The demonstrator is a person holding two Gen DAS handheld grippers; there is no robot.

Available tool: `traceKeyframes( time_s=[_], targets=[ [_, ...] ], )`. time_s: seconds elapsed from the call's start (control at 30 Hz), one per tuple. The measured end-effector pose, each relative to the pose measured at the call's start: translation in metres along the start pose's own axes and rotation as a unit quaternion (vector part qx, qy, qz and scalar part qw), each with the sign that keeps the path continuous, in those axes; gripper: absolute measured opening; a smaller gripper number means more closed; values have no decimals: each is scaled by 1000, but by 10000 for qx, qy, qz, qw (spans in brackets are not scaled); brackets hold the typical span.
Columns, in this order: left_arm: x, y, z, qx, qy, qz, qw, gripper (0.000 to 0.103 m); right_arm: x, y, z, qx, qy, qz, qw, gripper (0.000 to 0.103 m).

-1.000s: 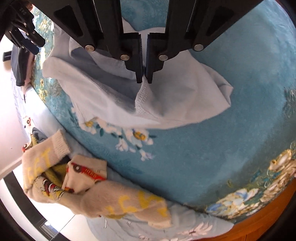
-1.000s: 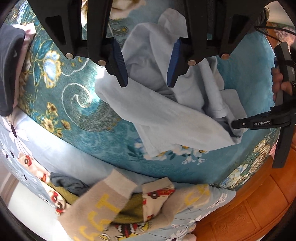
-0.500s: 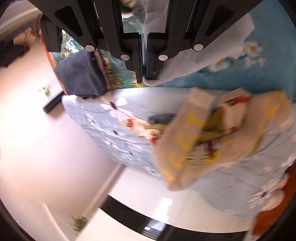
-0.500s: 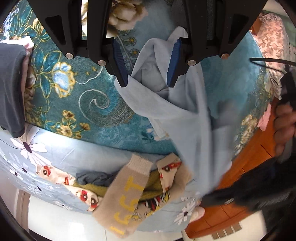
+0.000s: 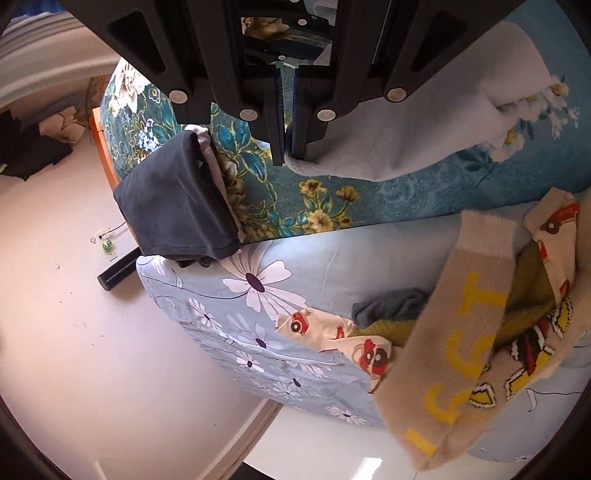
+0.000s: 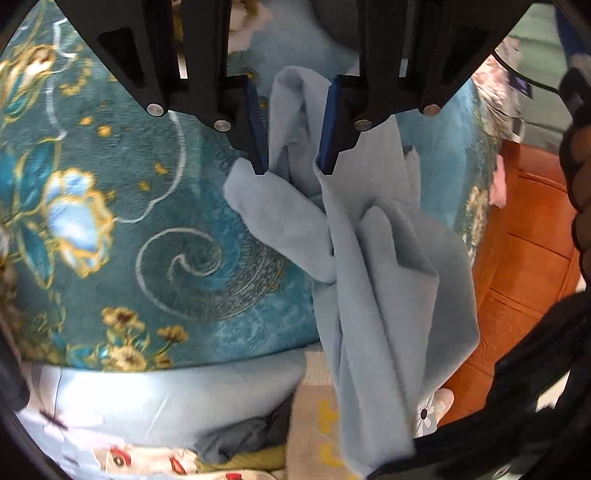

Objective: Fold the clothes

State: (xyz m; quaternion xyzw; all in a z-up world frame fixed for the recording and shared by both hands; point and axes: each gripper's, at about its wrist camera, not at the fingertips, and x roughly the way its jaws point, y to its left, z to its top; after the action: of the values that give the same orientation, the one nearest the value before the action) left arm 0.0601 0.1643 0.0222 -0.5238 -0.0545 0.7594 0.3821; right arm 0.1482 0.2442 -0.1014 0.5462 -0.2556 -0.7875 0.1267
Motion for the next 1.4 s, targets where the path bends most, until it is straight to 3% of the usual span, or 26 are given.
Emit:
traceKeyframes(
  time_s=[0.1, 0.17, 0.2, 0.23, 0.3, 0.33, 0.37, 0.5, 0.6, 0.73, 0.87, 1.07, 1.2, 1.4],
  targets=[
    [2, 8, 2, -166, 8, -53, 9998, 4, 4, 13, -1, -202, 10, 203, 9996, 27],
    [1, 9, 2, -205, 31, -104, 9997, 5, 7, 18, 0, -245, 30, 221, 9995, 8],
    [0, 10, 1, -205, 53, -118, 9997, 7, 9, 20, 0, -239, 36, 234, 9994, 5],
    [-2, 10, -2, -206, 85, -134, 9997, 13, 8, 20, 0, -182, 19, 293, 9994, 4],
    [-7, 12, -9, -223, 159, -145, 9995, 37, 5, 15, 1, 56, -72, 527, 9986, 2],
    [-12, 15, -14, -269, 187, -164, 9993, 55, 2, 13, 2, 154, -138, 593, 9980, 2],
    [-18, 19, -20, -318, 213, -187, 9991, 58, -2, 10, 3, 225, -232, 598, 9977, 2],
    [-53, 37, -42, -446, -11, -180, 9988, 61, -24, -9, 8, 503, -652, 344, 9960, 2],
    [-76, 62, -63, -563, -200, 268, 9979, 65, -47, -33, 14, 821, -956, 121, 9919, 2],
    [-80, 109, -91, -1104, -107, 839, 9903, 65, -80, -58, 19, 1058, -1317, -223, 9854, 2],
    [-62, 121, -109, -1240, 62, 948, 9877, 65, -119, -82, 18, 1357, -1713, -469, 9747, 2],
    [-9, 101, -105, -814, 429, 962, 9911, 65, -167, -104, -3, 1485, -2036, -1049, 9620, 1],
    [21, 89, -106, -782, 601, 741, 9924, 65, -184, -112, -28, 1558, -1920, -1486, 9575, 1],
    [46, 81, -102, -1004, 619, 734, 9903, 63, -160, -88, -30, 832, -1229, -1750, 9733, 2]
  ],
)
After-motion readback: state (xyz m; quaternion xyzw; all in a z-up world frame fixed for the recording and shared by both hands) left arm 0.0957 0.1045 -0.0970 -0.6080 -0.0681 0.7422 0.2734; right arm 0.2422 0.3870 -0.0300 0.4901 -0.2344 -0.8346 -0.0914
